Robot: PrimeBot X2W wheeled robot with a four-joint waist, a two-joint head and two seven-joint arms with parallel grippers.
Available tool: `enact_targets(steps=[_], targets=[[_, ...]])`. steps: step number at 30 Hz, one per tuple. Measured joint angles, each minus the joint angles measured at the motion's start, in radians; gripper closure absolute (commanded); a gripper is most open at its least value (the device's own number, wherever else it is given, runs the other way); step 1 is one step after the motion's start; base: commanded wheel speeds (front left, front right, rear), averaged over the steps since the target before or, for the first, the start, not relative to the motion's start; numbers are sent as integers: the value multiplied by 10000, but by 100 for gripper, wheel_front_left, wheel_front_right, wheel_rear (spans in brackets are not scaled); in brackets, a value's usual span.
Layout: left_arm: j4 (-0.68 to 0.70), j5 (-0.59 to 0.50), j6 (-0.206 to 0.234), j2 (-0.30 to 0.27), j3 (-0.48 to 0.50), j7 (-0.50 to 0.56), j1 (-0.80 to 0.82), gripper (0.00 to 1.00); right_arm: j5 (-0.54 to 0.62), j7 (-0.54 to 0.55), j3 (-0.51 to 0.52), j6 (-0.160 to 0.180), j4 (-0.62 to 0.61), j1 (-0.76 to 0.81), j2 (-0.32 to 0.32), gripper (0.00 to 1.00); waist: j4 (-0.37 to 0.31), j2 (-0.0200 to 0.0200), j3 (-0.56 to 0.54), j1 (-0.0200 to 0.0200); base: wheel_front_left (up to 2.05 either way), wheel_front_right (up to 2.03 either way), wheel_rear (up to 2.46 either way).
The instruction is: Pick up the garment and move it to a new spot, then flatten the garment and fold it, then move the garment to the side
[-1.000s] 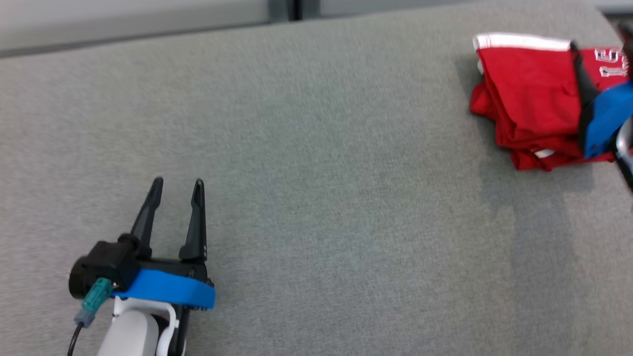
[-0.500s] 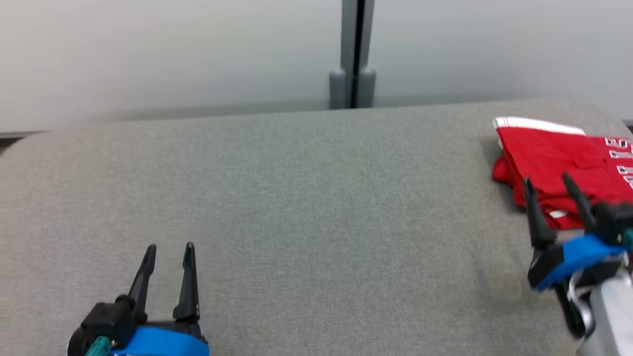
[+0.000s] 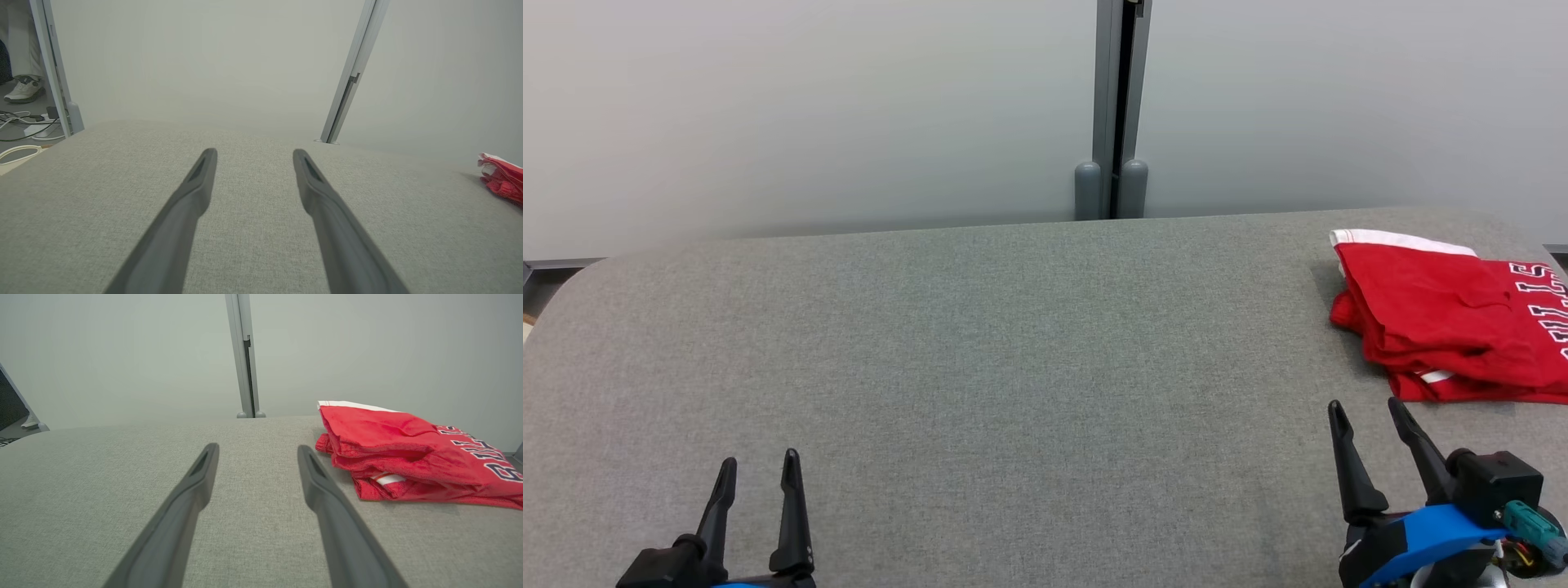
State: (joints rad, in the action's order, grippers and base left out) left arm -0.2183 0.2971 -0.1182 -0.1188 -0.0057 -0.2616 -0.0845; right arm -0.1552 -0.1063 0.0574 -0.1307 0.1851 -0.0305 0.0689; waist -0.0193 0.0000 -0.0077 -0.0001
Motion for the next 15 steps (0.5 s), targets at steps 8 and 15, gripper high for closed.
enact_targets(steps=[8, 15], targets=[[-460, 31, -10, -4, -134, 0, 115, 0, 63, 274, 38, 0, -449, 252, -107, 0, -55, 0, -64, 1, 0, 0, 0], [-522, 111, -31, 19, -213, 0, 147, 0, -42, 353, -13, 0, -566, 298, -150, 0, -115, 0, -58, 1, 0, 0, 0]])
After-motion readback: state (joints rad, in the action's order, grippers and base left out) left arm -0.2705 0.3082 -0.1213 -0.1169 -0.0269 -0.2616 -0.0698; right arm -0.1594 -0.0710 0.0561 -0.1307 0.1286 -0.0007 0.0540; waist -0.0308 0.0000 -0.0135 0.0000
